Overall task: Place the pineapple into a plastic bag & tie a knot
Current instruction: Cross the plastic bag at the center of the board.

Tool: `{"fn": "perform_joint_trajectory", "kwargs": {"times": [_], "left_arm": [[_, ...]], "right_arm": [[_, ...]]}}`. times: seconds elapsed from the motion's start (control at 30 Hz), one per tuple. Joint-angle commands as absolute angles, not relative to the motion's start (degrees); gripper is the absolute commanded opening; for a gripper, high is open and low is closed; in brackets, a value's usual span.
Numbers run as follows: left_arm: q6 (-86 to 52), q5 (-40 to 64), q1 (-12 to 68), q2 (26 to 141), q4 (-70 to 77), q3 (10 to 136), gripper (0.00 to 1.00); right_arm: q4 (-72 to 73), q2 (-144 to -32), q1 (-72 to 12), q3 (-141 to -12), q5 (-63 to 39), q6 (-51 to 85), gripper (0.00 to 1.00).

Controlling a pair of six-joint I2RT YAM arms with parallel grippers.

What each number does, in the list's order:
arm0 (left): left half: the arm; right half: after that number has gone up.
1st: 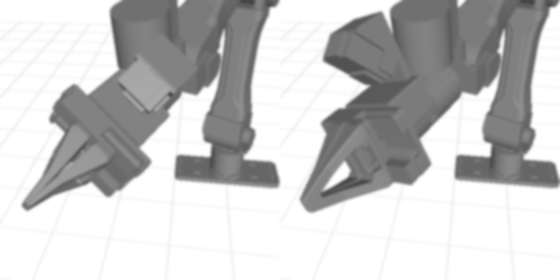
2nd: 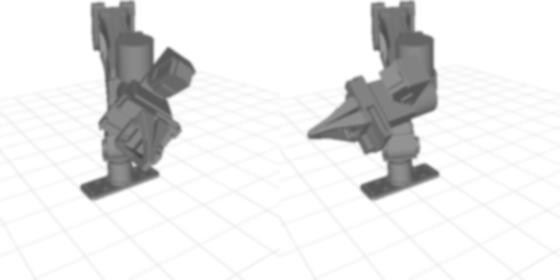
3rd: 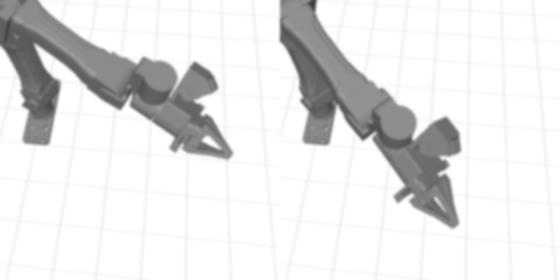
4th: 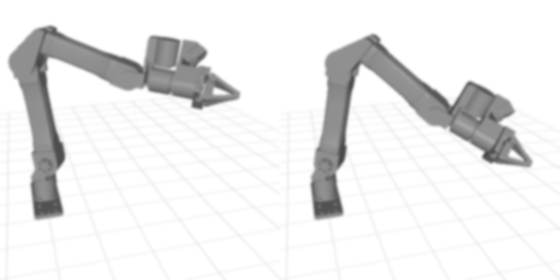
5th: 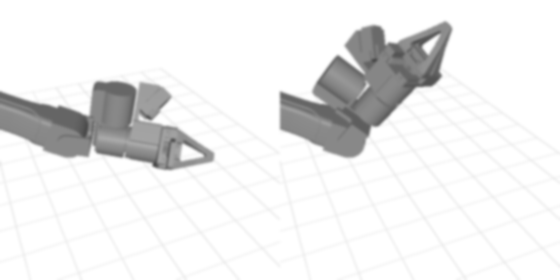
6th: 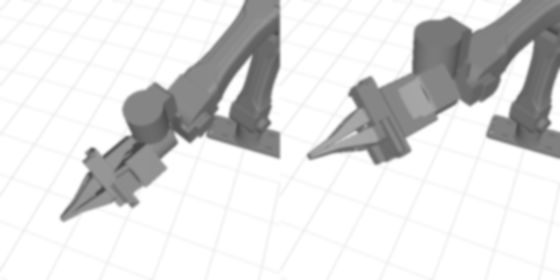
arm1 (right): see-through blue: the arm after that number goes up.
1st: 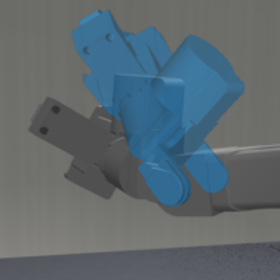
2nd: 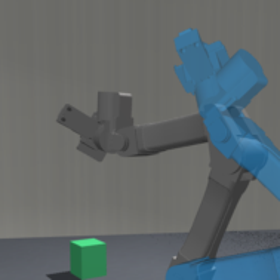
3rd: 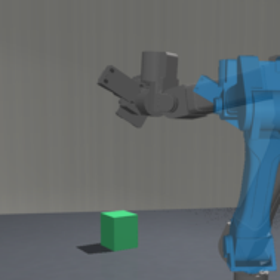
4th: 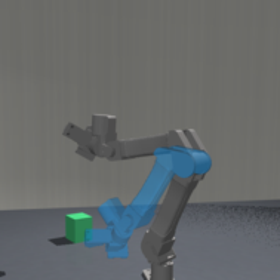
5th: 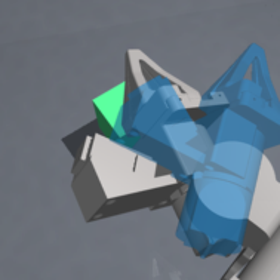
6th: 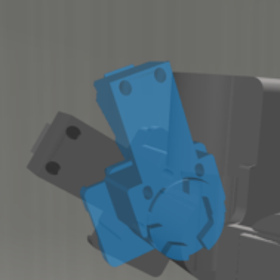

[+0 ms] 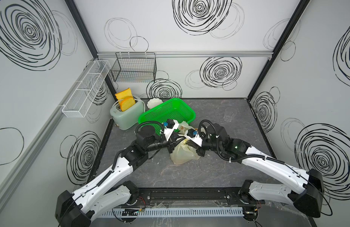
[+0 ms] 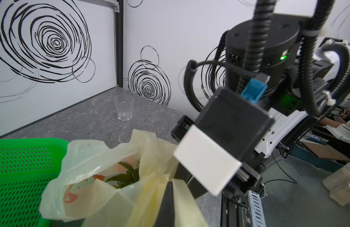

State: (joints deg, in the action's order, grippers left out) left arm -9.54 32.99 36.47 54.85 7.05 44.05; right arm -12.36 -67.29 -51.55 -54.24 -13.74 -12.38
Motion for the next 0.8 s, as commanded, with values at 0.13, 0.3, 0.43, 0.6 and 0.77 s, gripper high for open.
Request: {"fn": "perform_joint_trajectory", "kwargs": {"times": [0.13,0.3,0.43,0.6,0.77], "left_arm": [[-14.0,37.1,39.1,51.2,11.9,44.2,0.0],[-11.7,35.0,39.4,49.5,8.0,42.0,0.0],[-9.2,29.6,39.2,50.0,7.3,42.9,0.02],[-6.2,23.0,39.2,50.9,7.2,44.9,0.32],[-1.5,20.7,38.9,51.9,4.8,46.8,0.58]], "right_arm": [[4.2,-67.4,-49.8,-48.2,-0.8,5.0,0.0],[11.0,-66.7,-49.8,-45.2,-2.4,13.4,0.0],[12.0,-67.1,-51.2,-44.3,-3.3,14.6,0.0],[12.5,-67.1,-51.9,-43.6,-4.4,14.6,0.0],[12.9,-67.2,-52.2,-43.6,-5.9,14.0,0.0]]}}
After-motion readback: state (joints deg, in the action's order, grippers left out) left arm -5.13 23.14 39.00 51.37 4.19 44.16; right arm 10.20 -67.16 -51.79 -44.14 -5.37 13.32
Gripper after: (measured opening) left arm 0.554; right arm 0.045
